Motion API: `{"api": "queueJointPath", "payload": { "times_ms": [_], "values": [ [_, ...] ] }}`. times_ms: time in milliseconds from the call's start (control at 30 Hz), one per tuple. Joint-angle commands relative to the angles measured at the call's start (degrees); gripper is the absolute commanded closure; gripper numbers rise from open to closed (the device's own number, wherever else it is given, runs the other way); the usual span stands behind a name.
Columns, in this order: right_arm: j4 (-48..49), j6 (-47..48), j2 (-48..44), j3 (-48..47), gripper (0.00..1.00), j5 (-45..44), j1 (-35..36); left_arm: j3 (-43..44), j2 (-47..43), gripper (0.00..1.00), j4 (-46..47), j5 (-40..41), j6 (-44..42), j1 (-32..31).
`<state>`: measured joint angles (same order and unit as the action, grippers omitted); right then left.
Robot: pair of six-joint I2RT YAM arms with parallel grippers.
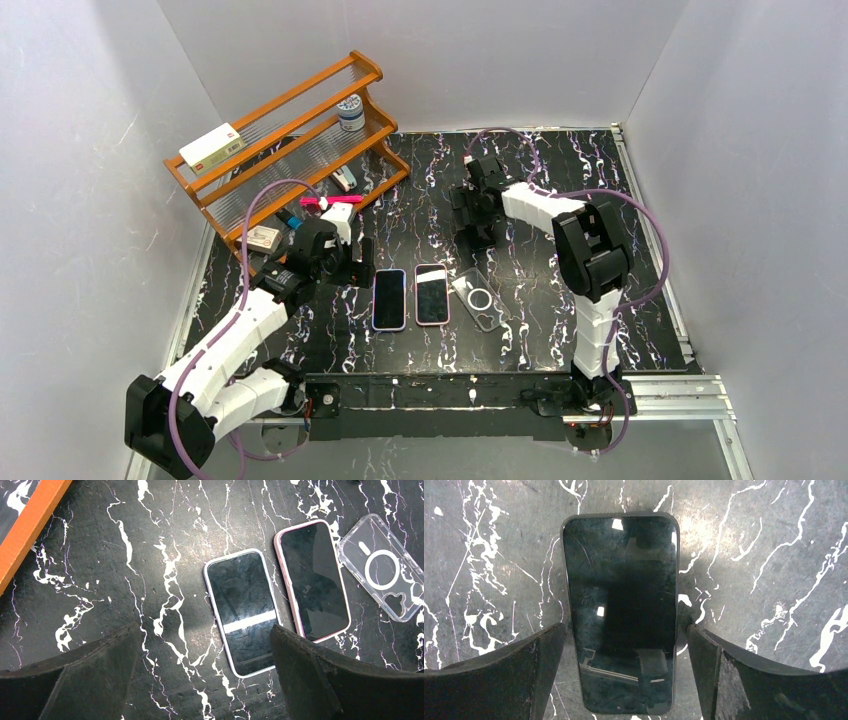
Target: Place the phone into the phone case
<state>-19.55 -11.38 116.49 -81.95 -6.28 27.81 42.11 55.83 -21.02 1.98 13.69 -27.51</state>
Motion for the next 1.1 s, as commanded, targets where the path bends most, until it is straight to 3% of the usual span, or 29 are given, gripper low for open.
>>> {"api": "queueJointPath", "payload": {
  "times_ms": [0,233,667,1067],
  "values": [
    [-1.33,1.15,2.24,-2.25,0.01,-1.01,-0.01,1.06,-0.22,0.02,-0.19,1.04,-0.65,-0.10],
    [-0.46,3.56,1.30,-0.01,0.11,-0.60,0.05,0.96,-0.05,0.02,-0.17,0.38,-0.77,-0.09],
    [-2.13,4.89,-4.78,4.78,0.38,1.22,0.07,1.05,1.12,0.02,0.50,-1.16,-0.69,-0.11],
    [-5.31,1.89,-14.68,10.14,0.46,3.15,1.28,0.83,1.44,0.02,0.54,-1.98,-0.51,-0.13]
  ]
}}
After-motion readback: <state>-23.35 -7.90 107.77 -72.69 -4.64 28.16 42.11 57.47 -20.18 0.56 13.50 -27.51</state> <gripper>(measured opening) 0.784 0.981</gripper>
